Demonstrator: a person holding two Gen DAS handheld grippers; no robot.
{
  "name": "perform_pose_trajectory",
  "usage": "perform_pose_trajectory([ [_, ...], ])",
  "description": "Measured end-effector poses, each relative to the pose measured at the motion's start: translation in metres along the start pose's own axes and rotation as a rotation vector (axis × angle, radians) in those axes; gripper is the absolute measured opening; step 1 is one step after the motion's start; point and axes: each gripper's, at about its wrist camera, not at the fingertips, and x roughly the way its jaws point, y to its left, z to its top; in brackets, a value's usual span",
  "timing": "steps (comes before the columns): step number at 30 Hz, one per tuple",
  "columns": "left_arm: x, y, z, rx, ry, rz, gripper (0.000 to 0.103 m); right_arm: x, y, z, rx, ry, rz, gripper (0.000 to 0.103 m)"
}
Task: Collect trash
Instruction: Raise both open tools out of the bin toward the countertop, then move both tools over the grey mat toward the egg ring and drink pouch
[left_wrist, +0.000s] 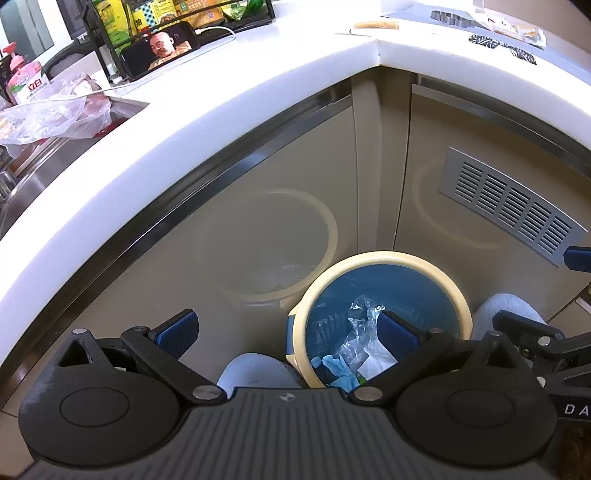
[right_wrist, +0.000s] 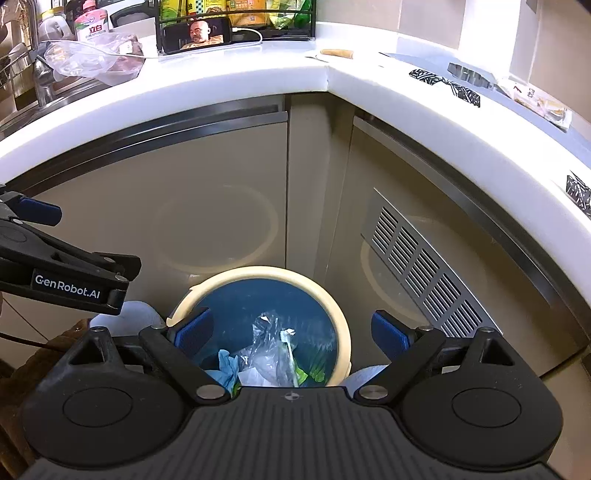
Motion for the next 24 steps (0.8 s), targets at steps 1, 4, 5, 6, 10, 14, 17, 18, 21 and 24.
perform_pose_trajectory([
  [1,0.000,0.000,0.000,0.003,-0.001,0.000,0.103,0.001,0.000,0.000,0.002,0.001,0.001,0.093],
  [4,0.000,0.001,0.002,0.008,-0.006,-0.001,0.103,0.001,-0.002,0.000,0.007,-0.001,0.003,0.093],
  [5,-0.001,0.002,0.003,0.007,-0.007,-0.004,0.103,0.000,-0.002,0.000,0.009,-0.007,0.001,0.093],
  [6,-0.001,0.002,0.004,0.005,-0.008,-0.008,0.103,-0.001,-0.003,0.001,0.011,-0.016,-0.001,0.093],
  [10,-0.007,0.005,0.016,0.005,-0.021,-0.027,0.103,-0.010,-0.009,0.006,0.013,-0.051,-0.007,0.093],
  [14,-0.017,0.003,0.039,0.020,-0.060,-0.042,0.103,-0.024,-0.023,0.013,0.021,-0.100,-0.017,0.093],
  [17,-0.027,-0.002,0.062,0.039,-0.113,-0.052,0.103,-0.035,-0.041,0.023,0.046,-0.145,-0.048,0.093],
  [18,-0.031,-0.005,0.070,0.046,-0.133,-0.058,0.103,-0.039,-0.049,0.027,0.062,-0.162,-0.058,0.093],
  [21,-0.042,-0.014,0.095,0.072,-0.195,-0.079,0.103,-0.053,-0.076,0.045,0.115,-0.223,-0.088,0.093],
  [24,-0.051,-0.026,0.124,0.098,-0.256,-0.095,0.103,-0.065,-0.102,0.065,0.136,-0.299,-0.145,0.094],
])
